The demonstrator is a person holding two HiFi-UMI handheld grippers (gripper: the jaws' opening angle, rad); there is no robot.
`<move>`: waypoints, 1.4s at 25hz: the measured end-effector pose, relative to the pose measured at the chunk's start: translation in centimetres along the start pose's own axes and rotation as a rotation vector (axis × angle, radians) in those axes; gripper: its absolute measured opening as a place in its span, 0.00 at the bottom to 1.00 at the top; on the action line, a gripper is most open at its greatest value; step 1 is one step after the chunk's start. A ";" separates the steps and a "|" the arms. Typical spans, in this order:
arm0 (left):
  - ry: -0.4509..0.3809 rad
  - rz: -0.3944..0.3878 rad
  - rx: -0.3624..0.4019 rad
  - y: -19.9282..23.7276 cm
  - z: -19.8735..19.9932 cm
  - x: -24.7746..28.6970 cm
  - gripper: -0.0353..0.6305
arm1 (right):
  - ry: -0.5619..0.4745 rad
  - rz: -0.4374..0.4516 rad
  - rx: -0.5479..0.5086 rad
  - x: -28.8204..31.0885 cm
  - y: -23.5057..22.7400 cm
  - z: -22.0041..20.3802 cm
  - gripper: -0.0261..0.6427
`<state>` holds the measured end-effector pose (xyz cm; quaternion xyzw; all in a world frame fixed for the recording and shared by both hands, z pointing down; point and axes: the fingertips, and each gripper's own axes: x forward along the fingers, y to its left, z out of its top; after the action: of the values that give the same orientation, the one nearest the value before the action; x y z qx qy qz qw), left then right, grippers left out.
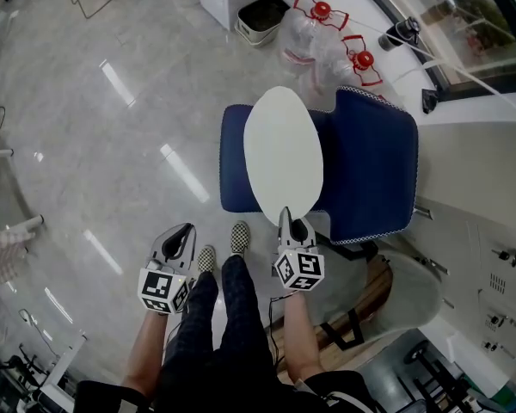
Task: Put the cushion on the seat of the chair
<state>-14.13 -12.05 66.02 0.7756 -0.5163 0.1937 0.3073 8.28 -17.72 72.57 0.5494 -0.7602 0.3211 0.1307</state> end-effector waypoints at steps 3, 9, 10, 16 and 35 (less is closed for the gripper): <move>0.006 -0.012 0.002 -0.7 -0.3 0.4 0.10 | 0.016 -0.027 -0.015 -0.3 -1.1 -0.7 0.11; 0.015 -0.027 0.009 -1.0 -0.9 1.2 0.10 | 0.033 -0.083 0.000 -0.3 -3.1 -2.2 0.11; 0.018 -0.027 0.009 -0.9 -1.1 1.3 0.10 | 0.038 -0.093 0.005 -0.3 -3.4 -2.7 0.11; 0.042 -0.036 0.010 -0.4 -2.9 2.0 0.10 | 0.076 -0.159 0.036 -0.2 -5.7 -6.0 0.11; 0.081 -0.089 0.050 0.0 -7.9 5.3 0.10 | 0.185 -0.260 0.080 2.0 -9.6 -17.0 0.11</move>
<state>-11.92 -10.31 75.11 0.7968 -0.4633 0.2239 0.3167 13.80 -10.29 89.87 0.6160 -0.6541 0.3807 0.2187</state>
